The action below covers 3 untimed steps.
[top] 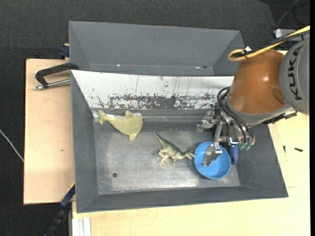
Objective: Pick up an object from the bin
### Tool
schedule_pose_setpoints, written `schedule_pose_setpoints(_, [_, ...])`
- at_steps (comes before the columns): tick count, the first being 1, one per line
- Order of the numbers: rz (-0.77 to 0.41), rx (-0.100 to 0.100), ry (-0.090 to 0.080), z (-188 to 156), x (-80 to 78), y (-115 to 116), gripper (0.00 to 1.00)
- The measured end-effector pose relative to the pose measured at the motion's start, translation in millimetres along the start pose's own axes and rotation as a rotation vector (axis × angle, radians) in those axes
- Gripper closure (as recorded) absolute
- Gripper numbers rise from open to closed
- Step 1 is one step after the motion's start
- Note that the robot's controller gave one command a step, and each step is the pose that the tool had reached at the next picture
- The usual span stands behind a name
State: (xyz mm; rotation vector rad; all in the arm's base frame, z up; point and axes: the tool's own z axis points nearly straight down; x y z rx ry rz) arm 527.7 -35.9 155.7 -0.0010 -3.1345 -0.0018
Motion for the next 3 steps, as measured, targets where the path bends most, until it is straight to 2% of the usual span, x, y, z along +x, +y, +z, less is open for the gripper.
schedule_pose_setpoints(1, [0.043,0.001,-0.013,85,23.9,-23,0.00])
schedule_pose_setpoints(2, [0.039,-0.004,-0.014,79,21.5,-19,1.00])
schedule_pose_setpoints(3, [0.030,0.002,-0.021,-78,35.0,-23,1.00])
